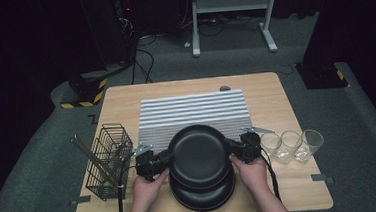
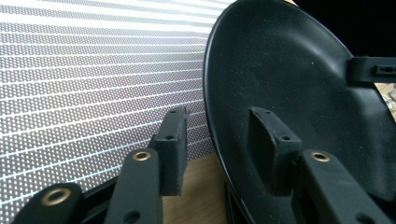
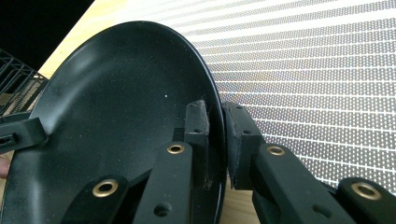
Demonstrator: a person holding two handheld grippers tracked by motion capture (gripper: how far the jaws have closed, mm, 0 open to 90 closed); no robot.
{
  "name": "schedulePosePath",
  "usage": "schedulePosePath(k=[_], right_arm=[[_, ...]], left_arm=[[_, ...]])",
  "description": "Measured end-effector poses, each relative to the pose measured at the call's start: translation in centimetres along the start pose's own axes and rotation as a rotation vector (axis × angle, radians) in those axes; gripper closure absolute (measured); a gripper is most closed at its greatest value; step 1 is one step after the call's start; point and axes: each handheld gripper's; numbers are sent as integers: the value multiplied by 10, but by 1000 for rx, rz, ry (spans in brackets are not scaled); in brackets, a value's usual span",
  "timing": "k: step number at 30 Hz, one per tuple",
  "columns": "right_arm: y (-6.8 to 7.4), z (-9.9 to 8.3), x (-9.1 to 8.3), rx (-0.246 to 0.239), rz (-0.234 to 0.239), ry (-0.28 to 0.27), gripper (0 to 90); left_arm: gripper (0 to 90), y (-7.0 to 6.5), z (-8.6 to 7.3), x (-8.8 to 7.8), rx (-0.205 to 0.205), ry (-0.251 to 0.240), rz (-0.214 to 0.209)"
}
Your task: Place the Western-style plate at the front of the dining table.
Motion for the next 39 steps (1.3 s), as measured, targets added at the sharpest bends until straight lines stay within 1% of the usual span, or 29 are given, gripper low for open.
schedulePosePath(k=[2, 6, 12, 14, 17, 20, 21, 23, 25, 27, 33, 39], right_arm=[[0, 0, 0, -3, -2, 0, 804], [0, 0, 0, -6, -2, 1, 804], [0, 0, 0, -14, -2, 1, 804], [0, 0, 0, -15, -1, 1, 804], [0, 0, 0, -16, 2, 4, 804], [-1, 0, 0, -16, 3, 6, 804], [-1, 0, 0, -16, 3, 6, 804], [-1, 0, 0, -15, 3, 6, 804], [-1, 0, 0, -16, 5, 5, 805], [-1, 0, -1, -16, 9, 6, 805], [-1, 0, -1, -16, 9, 8, 803], [-1, 0, -1, -17, 5, 9, 799]], left_arm=[[555, -1, 0, -1, 1, -2, -6], [546, -3, -2, -1, 32, 8, 0], [516, -5, -7, -2, 40, 20, -9], [516, -6, -8, -3, 30, 15, -16], [513, -6, -11, -3, 43, 13, -19], [541, -6, -13, -1, 56, 21, -12], [544, -6, -13, -1, 53, 19, -15], [584, -8, -13, -1, 53, 17, -23], [607, -9, -14, -1, 61, 15, -19], [610, -10, -15, -1, 56, 9, -17], [611, -12, -15, -2, 70, 3, -2], [610, -12, -16, -2, 76, -1, 2]])
Point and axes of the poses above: each handheld gripper's, and its own axes: x roughly forward along the jaws, z roughly out of its top, y roughly to its left, and after that the axes turned 6 degrees about -y, right-handed
